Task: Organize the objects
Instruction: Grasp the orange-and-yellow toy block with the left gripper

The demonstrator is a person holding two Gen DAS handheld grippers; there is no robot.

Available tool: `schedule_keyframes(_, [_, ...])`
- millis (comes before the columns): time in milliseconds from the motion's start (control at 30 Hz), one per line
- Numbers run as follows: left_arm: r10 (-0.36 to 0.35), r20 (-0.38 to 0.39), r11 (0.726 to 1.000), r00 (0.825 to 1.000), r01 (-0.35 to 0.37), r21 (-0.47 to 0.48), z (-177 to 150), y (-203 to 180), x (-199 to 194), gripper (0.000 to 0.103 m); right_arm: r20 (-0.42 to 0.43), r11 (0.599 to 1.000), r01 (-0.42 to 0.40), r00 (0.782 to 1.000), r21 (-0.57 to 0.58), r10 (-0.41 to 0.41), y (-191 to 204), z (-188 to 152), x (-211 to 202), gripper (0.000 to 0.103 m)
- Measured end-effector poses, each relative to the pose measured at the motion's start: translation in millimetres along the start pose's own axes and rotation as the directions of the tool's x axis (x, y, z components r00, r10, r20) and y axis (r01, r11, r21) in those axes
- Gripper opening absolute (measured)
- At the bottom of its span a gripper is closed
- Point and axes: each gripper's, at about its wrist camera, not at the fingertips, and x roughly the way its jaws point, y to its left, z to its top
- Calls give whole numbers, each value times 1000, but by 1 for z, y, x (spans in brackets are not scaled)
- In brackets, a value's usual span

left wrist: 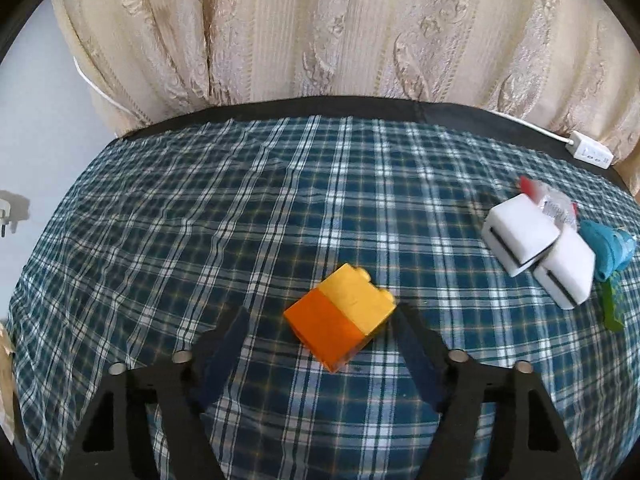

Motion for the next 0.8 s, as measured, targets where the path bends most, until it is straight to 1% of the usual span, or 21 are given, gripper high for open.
schedule_keyframes(100, [-17, -19, 1000, 1000, 17, -19, 0, 4, 3, 61, -6, 1000, 0, 1000, -6, 0, 3, 0, 3, 52])
schedule_keyframes(167, [-22, -20, 999, 1000, 21, -27, -1, 5, 2, 57, -11, 1000, 1, 1000, -10, -1, 4, 0, 5, 52])
schedule_keyframes(200, [-22, -21, 999, 1000, 22, -28, -1, 5, 2, 52, -14, 1000, 1, 1000, -11, -1, 4, 0, 7, 52])
schedule_keyframes(233, [-23, -22, 999, 999, 23, -29, -2, 5, 1, 50, -18, 1000, -1, 1000, -12, 1, 5, 0, 8, 52])
schedule_keyframes(400, [-32, -4, 999, 999, 32, -33, -3, 4, -8, 50, -26, 1000, 10, 1000, -20, -11, 5, 5, 15, 52])
schedule_keyframes(567, [-65, 29, 997, 997, 66, -30, -4, 0, -26, 50, -34, 999, 26, 999, -36, -28, 8, 14, 26, 52])
schedule_keyframes(800, [-93, 69, 996, 993, 94, -7, -8, -9, -47, 50, -64, 997, 48, 997, -61, -52, 14, 33, 55, 52])
